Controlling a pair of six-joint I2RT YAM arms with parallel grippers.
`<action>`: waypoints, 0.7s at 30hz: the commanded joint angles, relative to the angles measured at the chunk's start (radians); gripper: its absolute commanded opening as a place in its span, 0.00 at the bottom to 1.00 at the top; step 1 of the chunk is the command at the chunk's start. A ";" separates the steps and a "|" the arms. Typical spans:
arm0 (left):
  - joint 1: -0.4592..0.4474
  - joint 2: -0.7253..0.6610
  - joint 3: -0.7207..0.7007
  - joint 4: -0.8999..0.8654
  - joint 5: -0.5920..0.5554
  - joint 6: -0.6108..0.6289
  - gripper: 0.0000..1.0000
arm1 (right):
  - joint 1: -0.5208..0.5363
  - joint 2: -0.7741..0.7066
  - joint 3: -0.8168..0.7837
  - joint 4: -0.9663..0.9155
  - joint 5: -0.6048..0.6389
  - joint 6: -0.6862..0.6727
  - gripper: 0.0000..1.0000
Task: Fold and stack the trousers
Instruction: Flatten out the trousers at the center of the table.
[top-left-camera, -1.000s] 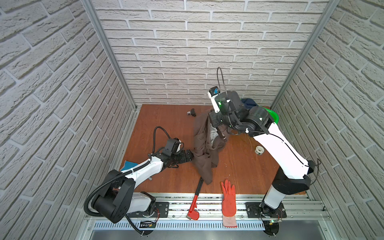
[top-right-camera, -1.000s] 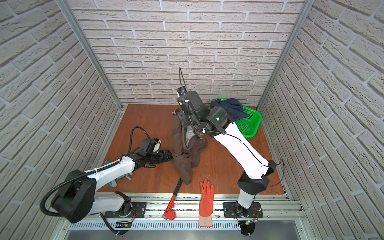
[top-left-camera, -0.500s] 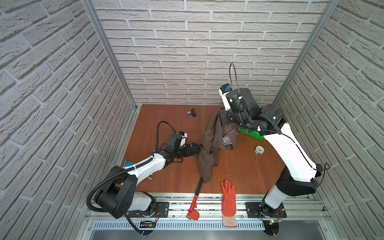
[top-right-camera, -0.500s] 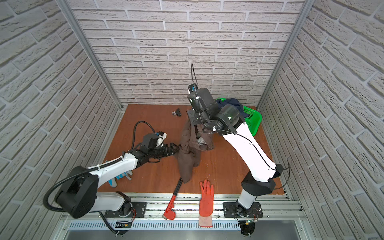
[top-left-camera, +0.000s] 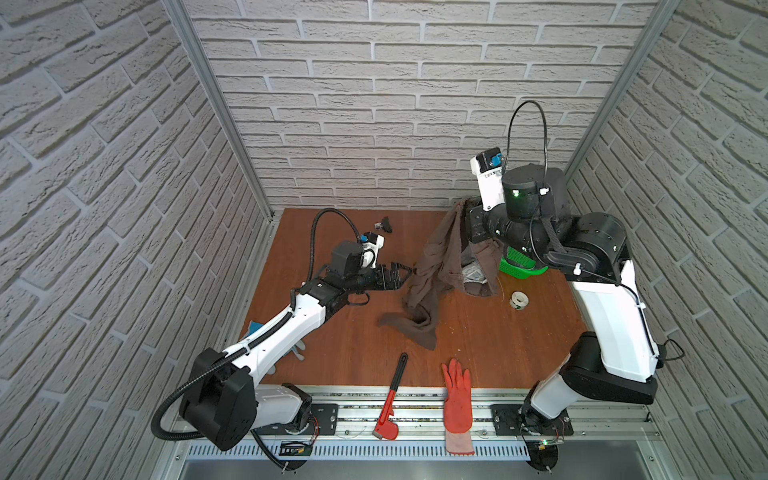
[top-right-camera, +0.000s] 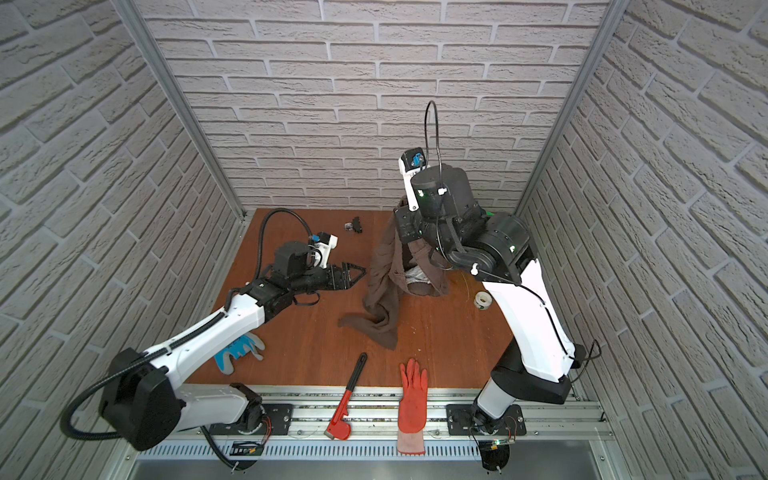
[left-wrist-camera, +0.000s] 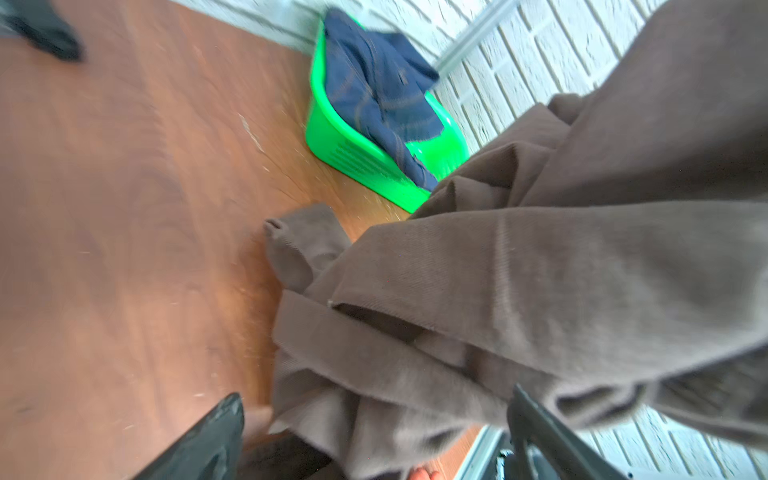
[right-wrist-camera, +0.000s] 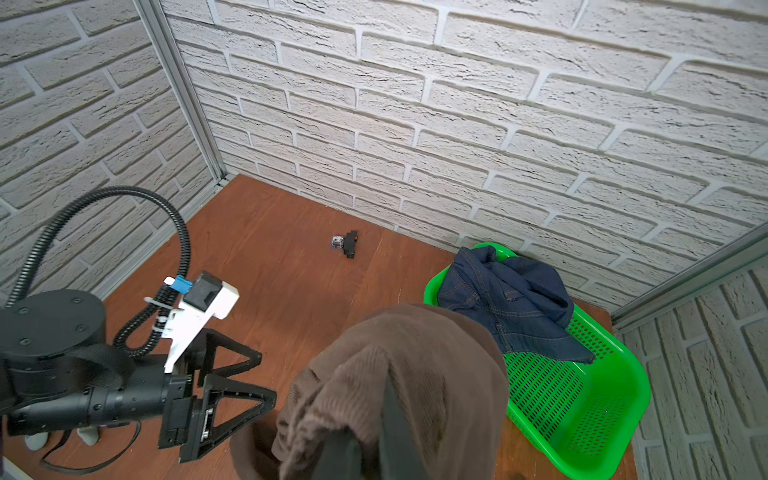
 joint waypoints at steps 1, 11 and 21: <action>-0.031 0.045 0.050 0.137 0.093 -0.003 0.98 | -0.005 -0.046 0.028 0.088 0.004 -0.014 0.06; -0.070 0.119 0.159 0.231 0.221 -0.030 0.98 | -0.015 -0.079 0.030 0.081 0.009 -0.032 0.06; -0.115 0.272 0.105 0.383 0.239 -0.114 0.74 | -0.019 -0.115 -0.030 0.086 0.021 -0.022 0.06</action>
